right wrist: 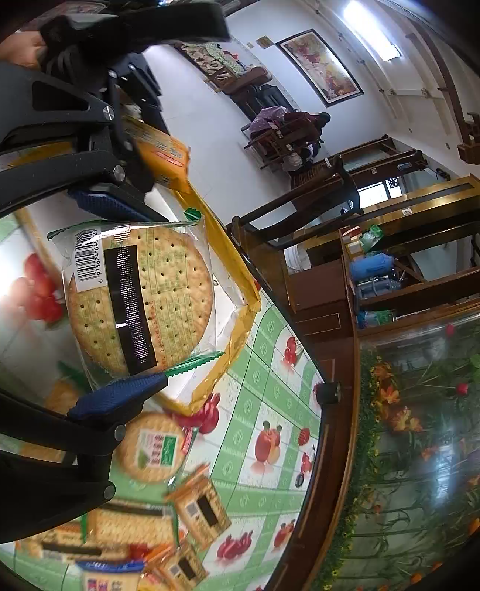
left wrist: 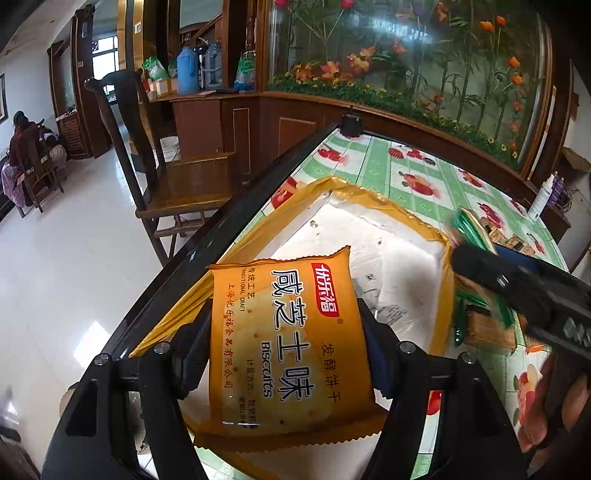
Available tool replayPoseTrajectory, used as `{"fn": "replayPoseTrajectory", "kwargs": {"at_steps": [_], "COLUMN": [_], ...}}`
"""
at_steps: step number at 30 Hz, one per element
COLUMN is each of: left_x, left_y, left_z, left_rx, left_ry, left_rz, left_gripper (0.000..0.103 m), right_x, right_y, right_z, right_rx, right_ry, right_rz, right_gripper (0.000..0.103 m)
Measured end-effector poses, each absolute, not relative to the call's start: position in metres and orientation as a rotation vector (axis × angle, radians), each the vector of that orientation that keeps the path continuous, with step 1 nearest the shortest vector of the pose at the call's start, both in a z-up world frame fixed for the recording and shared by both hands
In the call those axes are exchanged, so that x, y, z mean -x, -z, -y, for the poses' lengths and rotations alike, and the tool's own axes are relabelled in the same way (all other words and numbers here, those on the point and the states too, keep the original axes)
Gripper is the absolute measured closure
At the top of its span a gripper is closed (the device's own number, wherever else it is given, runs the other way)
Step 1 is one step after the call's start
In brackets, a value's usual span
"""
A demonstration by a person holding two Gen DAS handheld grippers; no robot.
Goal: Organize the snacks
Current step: 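Carry both packets over the white tray and open both tools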
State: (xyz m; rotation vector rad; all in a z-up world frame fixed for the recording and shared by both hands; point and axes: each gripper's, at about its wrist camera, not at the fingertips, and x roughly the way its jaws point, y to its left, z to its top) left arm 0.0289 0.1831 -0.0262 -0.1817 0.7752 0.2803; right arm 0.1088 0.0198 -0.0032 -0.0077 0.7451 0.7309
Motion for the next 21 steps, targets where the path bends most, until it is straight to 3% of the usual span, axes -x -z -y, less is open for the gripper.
{"fn": "replayPoseTrajectory", "kwargs": {"at_steps": [21], "left_x": [-0.047], "left_y": [0.052], "left_z": [-0.193], "left_rx": [0.205], "left_ry": [-0.307], "left_rz": [-0.903], "left_gripper": [0.031], "right_x": [-0.158], "right_y": [0.047], "right_z": [-0.068], "right_rx": [0.042], "right_ry": [-0.72], "right_rz": [-0.842], "right_gripper": [0.025]}}
